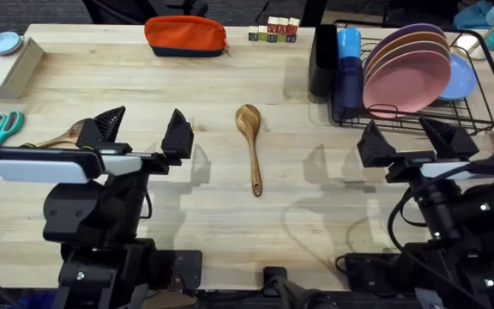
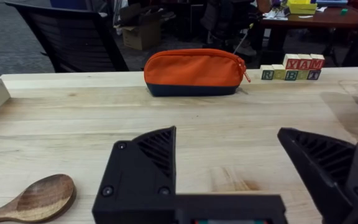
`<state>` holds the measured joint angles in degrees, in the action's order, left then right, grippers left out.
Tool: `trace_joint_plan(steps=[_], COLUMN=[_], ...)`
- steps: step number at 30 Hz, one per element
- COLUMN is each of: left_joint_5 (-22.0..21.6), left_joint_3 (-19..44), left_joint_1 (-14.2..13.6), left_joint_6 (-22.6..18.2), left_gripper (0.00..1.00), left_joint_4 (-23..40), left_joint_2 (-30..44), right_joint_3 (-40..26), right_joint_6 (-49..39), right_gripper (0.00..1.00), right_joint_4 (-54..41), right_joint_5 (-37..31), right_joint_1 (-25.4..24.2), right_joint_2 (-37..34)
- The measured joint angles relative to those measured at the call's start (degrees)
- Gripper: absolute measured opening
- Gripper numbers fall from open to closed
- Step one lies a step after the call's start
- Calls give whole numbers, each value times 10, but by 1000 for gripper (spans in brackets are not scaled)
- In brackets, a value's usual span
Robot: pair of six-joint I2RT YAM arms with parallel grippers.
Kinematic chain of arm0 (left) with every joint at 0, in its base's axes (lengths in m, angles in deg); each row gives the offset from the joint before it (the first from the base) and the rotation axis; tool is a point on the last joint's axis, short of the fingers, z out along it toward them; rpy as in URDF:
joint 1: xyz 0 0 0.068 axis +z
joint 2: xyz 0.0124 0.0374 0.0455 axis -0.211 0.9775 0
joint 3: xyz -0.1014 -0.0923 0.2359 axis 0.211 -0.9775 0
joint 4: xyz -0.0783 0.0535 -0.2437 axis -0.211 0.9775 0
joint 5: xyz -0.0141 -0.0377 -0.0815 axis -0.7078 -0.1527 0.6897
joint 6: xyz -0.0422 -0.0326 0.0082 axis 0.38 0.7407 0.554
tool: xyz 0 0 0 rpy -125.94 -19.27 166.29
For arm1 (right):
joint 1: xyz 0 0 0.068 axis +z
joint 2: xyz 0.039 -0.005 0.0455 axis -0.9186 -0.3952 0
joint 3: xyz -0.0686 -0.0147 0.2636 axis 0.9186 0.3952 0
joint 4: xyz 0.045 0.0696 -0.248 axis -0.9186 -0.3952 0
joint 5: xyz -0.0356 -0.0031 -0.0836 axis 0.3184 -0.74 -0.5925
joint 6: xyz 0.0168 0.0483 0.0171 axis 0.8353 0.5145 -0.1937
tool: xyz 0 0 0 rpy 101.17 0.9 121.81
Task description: Pick up the spoon on the table one by one and put them onto the rack
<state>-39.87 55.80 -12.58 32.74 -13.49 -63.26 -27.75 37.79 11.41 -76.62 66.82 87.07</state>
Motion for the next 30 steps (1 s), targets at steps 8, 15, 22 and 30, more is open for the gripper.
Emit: trace_joint_plan(steps=[8,15,22,30], left_joint_5=[0,0,0,0], left_joint_3=[0,0,2,121], left_joint_1=[0,0,0,0], left_joint_6=[-2,-2,-2,-2], left_gripper=[997,997,997,997], left_joint_4=[1,1,9,178], left_joint_2=[0,0,0,13], right_joint_3=[0,0,0,-80], right_joint_6=[0,-1,-2,6], right_gripper=[993,993,993,993], right_joint_4=[-3,1,0,-111], right_joint_5=[0,0,0,0], right_joint_1=[0,0,0,0], right_joint_2=[0,0,0,-17])
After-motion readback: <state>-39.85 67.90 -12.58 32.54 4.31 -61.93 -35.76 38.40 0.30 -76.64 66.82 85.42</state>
